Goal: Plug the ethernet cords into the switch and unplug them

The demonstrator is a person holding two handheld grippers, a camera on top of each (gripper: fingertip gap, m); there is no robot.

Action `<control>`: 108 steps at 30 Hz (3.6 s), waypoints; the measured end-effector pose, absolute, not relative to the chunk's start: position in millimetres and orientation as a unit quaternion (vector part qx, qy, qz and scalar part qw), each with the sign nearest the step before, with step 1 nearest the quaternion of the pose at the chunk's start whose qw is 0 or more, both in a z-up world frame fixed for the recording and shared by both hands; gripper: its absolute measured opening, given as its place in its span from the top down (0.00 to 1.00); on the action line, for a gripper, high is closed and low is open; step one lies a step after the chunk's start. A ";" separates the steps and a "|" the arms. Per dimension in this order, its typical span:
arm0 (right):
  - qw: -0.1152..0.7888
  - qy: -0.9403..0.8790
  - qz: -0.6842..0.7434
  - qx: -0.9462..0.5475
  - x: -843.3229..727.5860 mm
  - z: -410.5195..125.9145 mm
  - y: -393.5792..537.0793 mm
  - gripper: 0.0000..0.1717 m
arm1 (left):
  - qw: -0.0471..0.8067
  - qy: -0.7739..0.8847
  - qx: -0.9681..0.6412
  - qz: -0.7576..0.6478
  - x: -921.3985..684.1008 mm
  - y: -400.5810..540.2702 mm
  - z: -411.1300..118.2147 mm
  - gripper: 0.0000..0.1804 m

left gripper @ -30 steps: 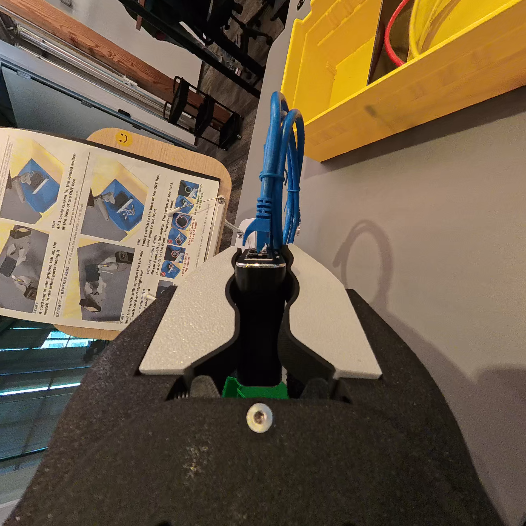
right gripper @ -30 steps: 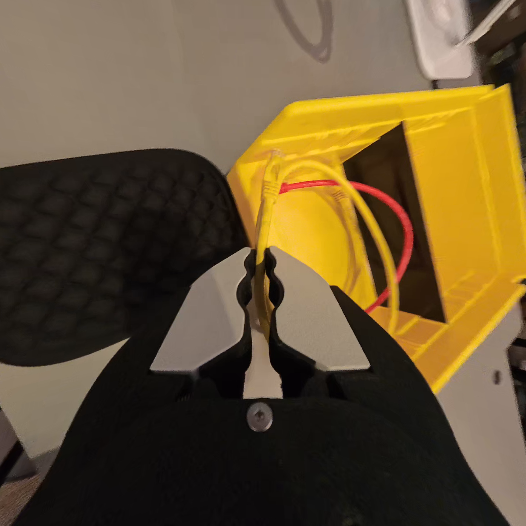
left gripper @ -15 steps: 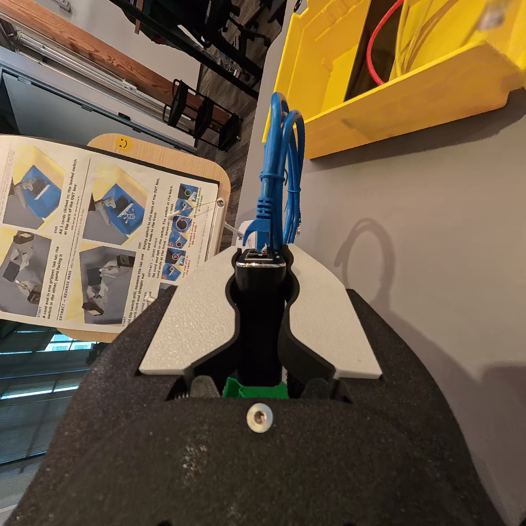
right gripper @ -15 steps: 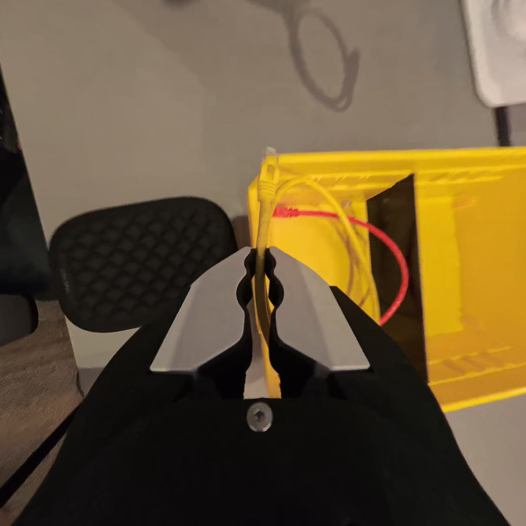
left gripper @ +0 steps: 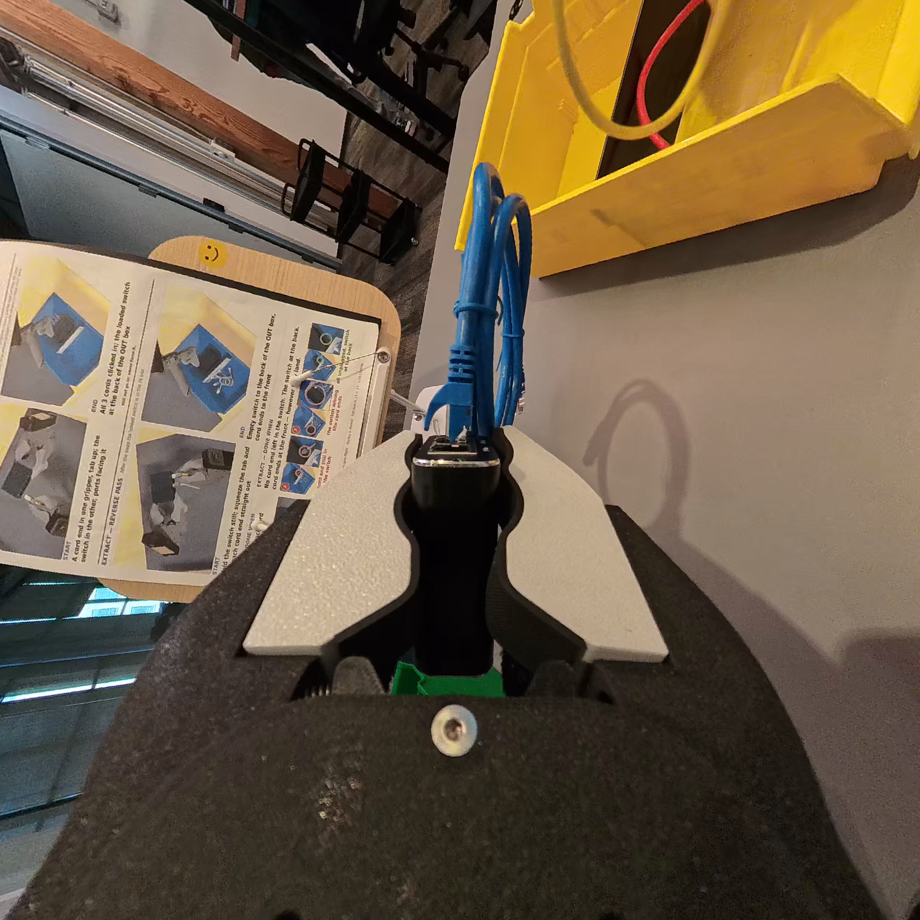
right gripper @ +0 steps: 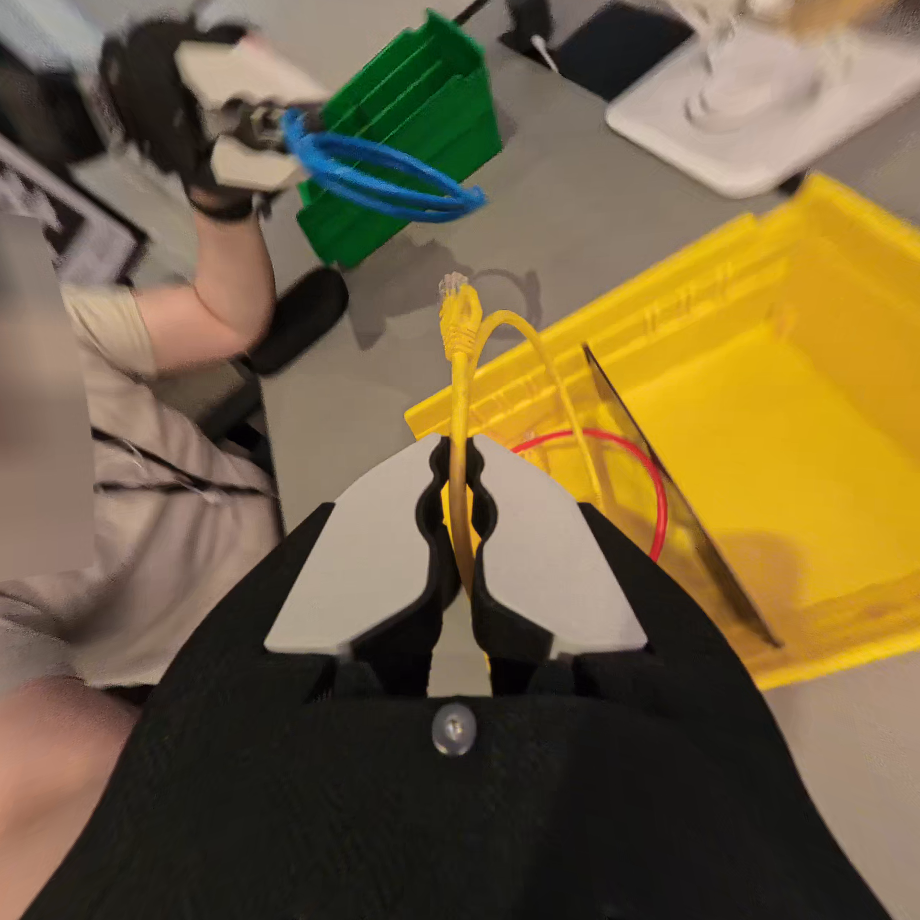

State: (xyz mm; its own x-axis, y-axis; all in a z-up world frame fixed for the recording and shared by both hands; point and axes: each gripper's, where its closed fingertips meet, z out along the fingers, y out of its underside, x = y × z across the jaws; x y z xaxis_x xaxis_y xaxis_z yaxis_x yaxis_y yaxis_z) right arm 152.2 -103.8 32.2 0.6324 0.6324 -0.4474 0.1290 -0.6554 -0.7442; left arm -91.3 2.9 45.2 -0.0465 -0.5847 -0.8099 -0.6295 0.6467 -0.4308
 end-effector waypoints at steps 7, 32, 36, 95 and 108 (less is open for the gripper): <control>0.239 -0.144 0.450 -0.848 164.5 -20.0 -98.4 0.96 | 0.549 0.723 -0.418 0.021 -90.8 1.2 45.6 0.86; 0.229 -0.341 0.276 -0.869 156.7 -69.0 -74.5 0.96 | 0.536 0.737 -0.410 0.027 -81.4 -1.0 33.4 0.86; 0.172 -0.385 0.246 -0.873 146.9 -90.4 -74.8 0.96 | 0.530 0.742 -0.409 0.032 -78.9 -1.4 28.1 0.86; 0.499 -0.589 -0.279 -0.570 -85.0 80.3 -27.7 0.91 | 0.661 0.673 -0.323 0.071 -79.7 4.2 70.2 0.85; 0.506 -0.583 -0.298 -0.561 -87.8 86.2 -34.5 0.91 | 0.671 0.659 -0.322 0.108 -85.9 10.5 76.0 0.85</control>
State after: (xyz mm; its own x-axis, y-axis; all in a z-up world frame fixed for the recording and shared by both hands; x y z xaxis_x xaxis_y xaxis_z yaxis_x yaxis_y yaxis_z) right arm -87.8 -34.5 86.2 0.1414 0.3522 0.9252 0.9563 0.1931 -0.2196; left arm -85.9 10.5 76.0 0.1070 -0.2797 -0.9541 -0.5694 0.7694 -0.2894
